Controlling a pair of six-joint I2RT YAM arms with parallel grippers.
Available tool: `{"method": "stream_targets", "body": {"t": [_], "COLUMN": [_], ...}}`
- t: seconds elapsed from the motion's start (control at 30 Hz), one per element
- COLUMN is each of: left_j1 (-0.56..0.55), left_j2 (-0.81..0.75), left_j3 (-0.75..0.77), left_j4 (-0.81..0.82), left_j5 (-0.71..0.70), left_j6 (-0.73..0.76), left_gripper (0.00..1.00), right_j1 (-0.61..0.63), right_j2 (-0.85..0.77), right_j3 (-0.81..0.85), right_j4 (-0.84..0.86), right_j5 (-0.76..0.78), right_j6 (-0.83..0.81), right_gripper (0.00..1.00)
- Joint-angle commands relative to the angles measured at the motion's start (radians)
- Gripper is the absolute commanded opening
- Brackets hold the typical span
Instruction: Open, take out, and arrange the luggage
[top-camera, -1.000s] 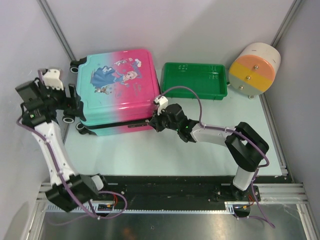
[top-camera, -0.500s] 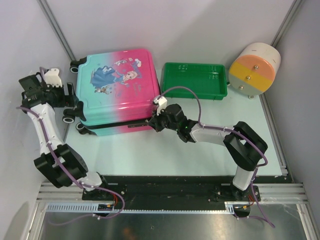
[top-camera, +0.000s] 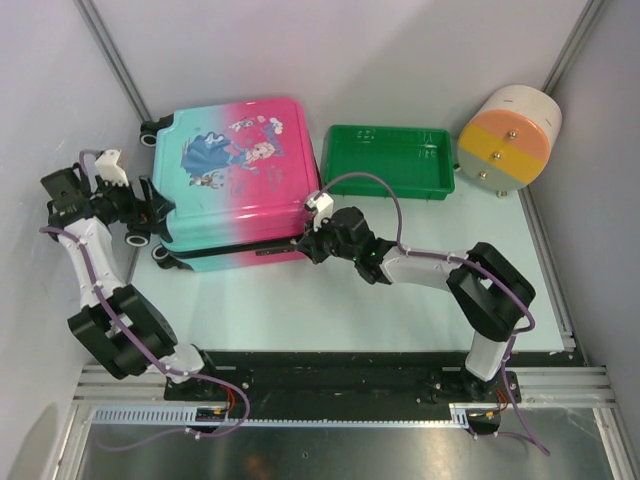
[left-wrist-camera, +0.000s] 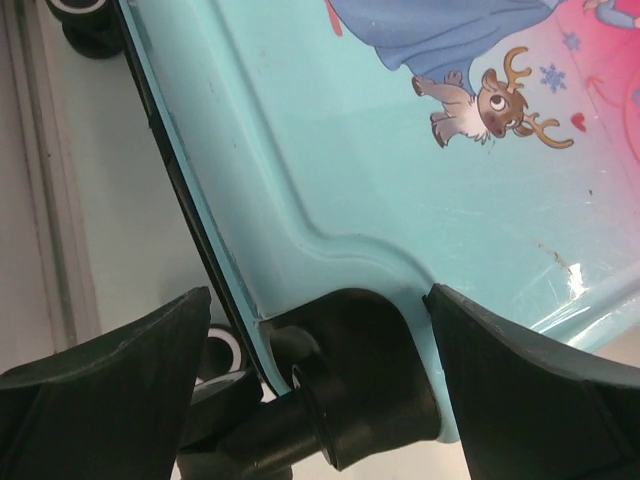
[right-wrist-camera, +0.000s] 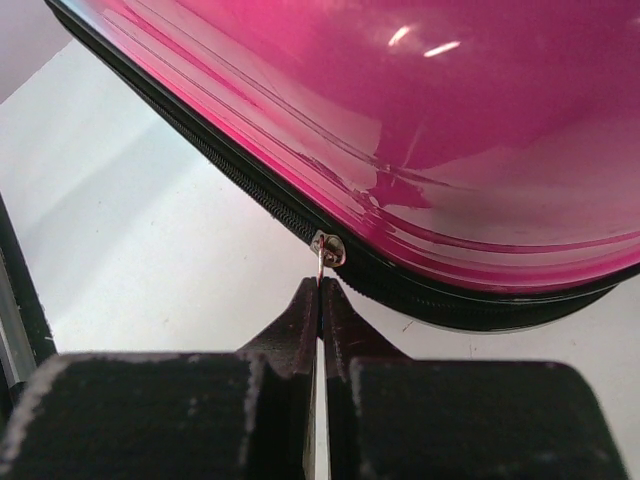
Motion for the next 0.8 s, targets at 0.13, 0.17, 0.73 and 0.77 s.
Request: {"method": "stream_targets", "body": {"t": [0.13, 0.17, 0.73, 0.77], "left_j1": [0.068, 0.075, 0.079, 0.079], "left_j2": [0.016, 0.012, -0.159, -0.146], "left_j3": [-0.124, -0.124, 0.004, 0.008], "left_j4": [-0.202, -0.225, -0.435, -0.435], "left_j5": [0.068, 0.069, -0.261, -0.262], "left_j6": [0.189, 0.223, 0.927, 0.941], "left_gripper": [0.97, 0.97, 1.00, 1.00], "right_j1": [-0.032, -0.033, -0.052, -0.055], "right_j2": [0.011, 0.009, 0.006, 0.006], "right_j3": [0.012, 0.012, 0.012, 0.012], "right_j4": [0.095, 0.093, 0.087, 0.086], "right_j5": [0.015, 0.014, -0.018, -0.018], "right_j6": [-0.042, -0.047, -0.061, -0.061], "right_gripper": [0.00, 0.00, 0.00, 0.00]}}
